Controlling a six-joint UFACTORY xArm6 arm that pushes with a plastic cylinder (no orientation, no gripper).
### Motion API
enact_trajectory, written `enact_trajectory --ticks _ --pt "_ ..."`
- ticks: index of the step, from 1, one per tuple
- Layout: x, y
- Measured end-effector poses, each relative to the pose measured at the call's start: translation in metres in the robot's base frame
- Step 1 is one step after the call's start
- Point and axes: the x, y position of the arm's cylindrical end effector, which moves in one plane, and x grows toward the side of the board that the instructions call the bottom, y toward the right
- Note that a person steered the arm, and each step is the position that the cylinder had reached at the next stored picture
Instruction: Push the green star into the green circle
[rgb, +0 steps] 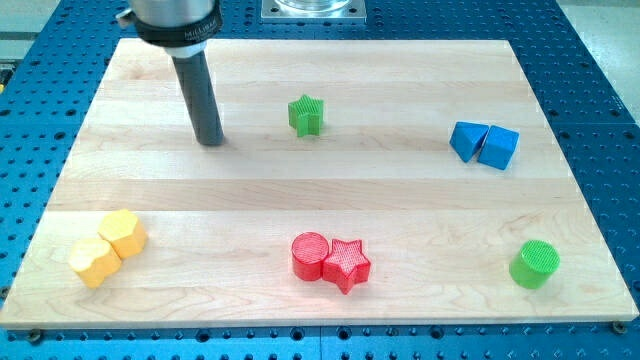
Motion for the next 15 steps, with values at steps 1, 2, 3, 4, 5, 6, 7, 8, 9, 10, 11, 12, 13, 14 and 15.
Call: enact_trajectory --ticks 1,2,3,4,5,6,7,8,9,10,11,12,13,14,15 --pt "-0.032 0.033" --pt "-0.048 0.088" --pt "-0.047 0.148" --pt "-0.014 0.172" --pt "-0.027 0.176" --pt "-0.051 0.151" --pt "-0.018 0.121" --pt "0.022 0.122" --pt "0.053 0.136" --pt "0.090 0.174" --pt "0.127 0.219" --pt "0.150 0.264" --pt "0.136 0.262" --pt "0.105 0.244" --pt "0.102 0.254"
